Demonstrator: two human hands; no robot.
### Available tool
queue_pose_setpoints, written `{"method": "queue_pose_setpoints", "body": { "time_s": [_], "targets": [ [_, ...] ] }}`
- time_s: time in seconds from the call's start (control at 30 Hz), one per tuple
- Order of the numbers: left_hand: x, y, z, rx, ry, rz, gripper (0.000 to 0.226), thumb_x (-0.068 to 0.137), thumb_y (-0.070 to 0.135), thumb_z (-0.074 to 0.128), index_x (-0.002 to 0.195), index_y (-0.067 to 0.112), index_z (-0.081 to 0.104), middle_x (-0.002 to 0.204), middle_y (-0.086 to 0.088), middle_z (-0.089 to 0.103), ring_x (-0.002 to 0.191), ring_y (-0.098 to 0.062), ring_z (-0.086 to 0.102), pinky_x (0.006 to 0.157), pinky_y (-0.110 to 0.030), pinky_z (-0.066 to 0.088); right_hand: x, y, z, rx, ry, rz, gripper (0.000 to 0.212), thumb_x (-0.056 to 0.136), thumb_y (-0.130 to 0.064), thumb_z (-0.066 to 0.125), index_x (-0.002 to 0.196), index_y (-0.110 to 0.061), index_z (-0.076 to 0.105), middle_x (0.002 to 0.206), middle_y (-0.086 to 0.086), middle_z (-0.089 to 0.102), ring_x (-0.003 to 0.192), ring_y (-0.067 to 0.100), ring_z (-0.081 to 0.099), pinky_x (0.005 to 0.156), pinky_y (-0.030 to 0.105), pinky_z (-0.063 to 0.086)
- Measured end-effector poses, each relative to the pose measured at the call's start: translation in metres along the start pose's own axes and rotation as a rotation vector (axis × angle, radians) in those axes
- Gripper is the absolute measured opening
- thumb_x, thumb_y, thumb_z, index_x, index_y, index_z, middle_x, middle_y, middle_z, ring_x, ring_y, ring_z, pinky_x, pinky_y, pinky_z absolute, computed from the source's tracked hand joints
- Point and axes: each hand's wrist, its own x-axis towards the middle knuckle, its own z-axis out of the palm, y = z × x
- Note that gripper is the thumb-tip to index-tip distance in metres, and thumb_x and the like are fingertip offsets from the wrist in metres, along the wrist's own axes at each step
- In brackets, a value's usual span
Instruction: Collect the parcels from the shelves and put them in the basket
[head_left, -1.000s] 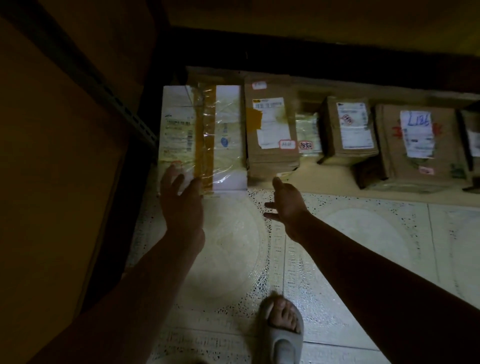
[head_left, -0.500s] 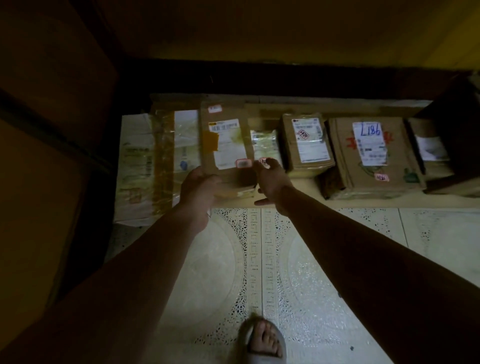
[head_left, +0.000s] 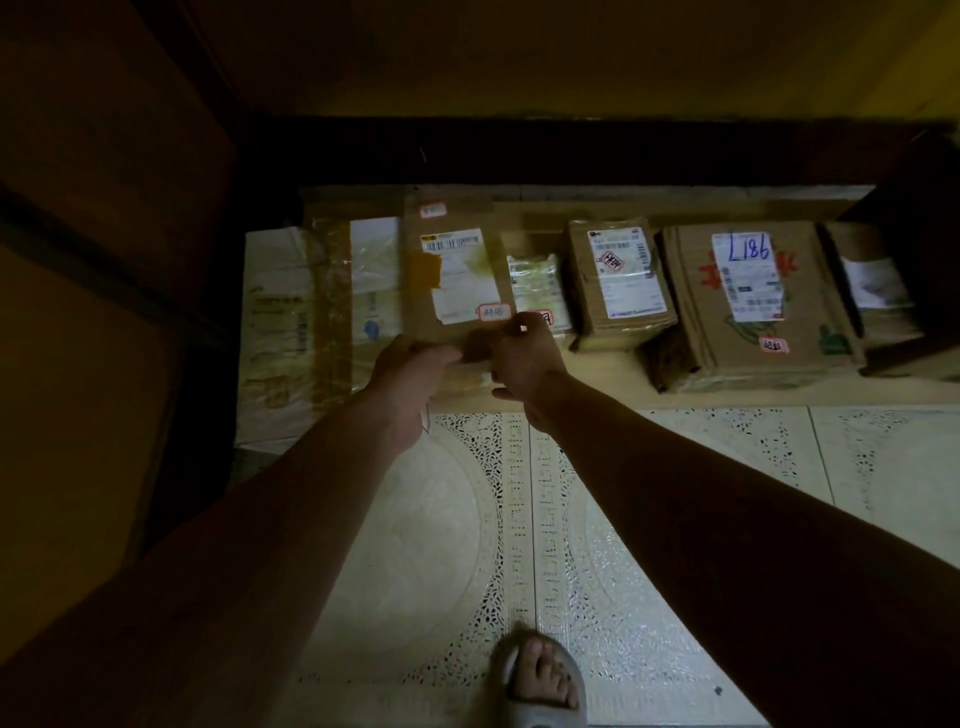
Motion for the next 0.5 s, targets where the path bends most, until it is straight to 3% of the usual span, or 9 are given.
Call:
{"method": "queue_pose_setpoints", "body": {
  "time_s": [0.07,0.1,0.17,0.23,0.33,0.4,0.5],
  "targets": [
    [0.001,0.006,-0.001,-0.017,0.010,0.014,0.042,0.099,0.011,0.054,0.141,0.009,0.050,0.138,-0.009,0.054,0.105,-0.020,0.053,0.067,-0.016,0.042,0.002,0.000,0.003,-0.034,0.079,-0.043,0.017,0.094,-0.023,0.057,0.105,-0.028,0.045,0.122,0.009,0.058,0.105,0.030,0.060,0.091,0.056,0.055],
    [-0.001,0.011,-0.001,-0.017,0.029,0.029,0.042,0.099,0.012,0.055,0.141,0.015,0.053,0.130,-0.003,0.054,0.106,-0.018,0.050,0.075,-0.018,0.045,0.000,-0.001,0.003,-0.058,0.102,-0.067,0.021,0.093,-0.030,0.058,0.109,-0.031,0.044,0.126,0.008,0.055,0.108,0.033,0.058,0.092,0.058,0.053],
    [-0.005,0.018,-0.003,-0.040,0.055,0.013,0.040,0.096,0.021,0.062,0.136,0.023,0.055,0.118,0.005,0.056,0.104,-0.015,0.050,0.097,-0.032,0.048,-0.004,-0.001,0.001,-0.122,0.130,-0.111,0.029,0.090,-0.047,0.055,0.115,-0.035,0.045,0.129,0.008,0.053,0.113,0.037,0.055,0.098,0.059,0.048],
    [-0.014,0.022,-0.004,-0.070,0.059,0.004,0.037,0.094,0.029,0.066,0.129,0.024,0.054,0.122,0.004,0.056,0.108,-0.017,0.053,0.103,-0.042,0.048,-0.017,-0.006,-0.006,-0.149,0.103,-0.151,0.038,0.092,-0.055,0.050,0.124,-0.034,0.045,0.130,0.007,0.051,0.118,0.033,0.050,0.101,0.054,0.044],
    [-0.031,0.022,-0.003,-0.086,0.050,0.027,0.028,0.099,0.024,0.059,0.126,0.026,0.052,0.109,0.011,0.047,0.091,-0.006,0.048,0.096,-0.039,0.052,-0.041,-0.011,-0.017,0.053,-0.002,-0.154,0.029,0.103,-0.038,0.045,0.130,-0.028,0.040,0.121,0.003,0.056,0.101,0.019,0.055,0.086,0.044,0.048],
    [-0.039,0.021,-0.003,-0.114,0.103,0.043,0.036,0.098,0.028,0.061,0.132,0.027,0.048,0.101,0.015,0.046,0.085,0.000,0.044,0.097,-0.045,0.052,-0.060,-0.013,-0.021,0.117,-0.002,-0.157,0.026,0.105,-0.029,0.043,0.131,-0.026,0.038,0.121,0.002,0.058,0.101,0.017,0.057,0.088,0.046,0.052],
    [-0.058,0.027,-0.005,-0.155,0.148,0.084,0.026,0.093,0.038,0.065,0.116,0.032,0.053,0.113,0.010,0.054,0.094,-0.004,0.051,0.096,-0.048,0.053,-0.086,-0.020,-0.030,0.224,0.043,-0.174,0.027,0.104,-0.021,0.046,0.130,-0.025,0.041,0.113,-0.002,0.062,0.100,0.016,0.059,0.094,0.053,0.054]
  ]
}}
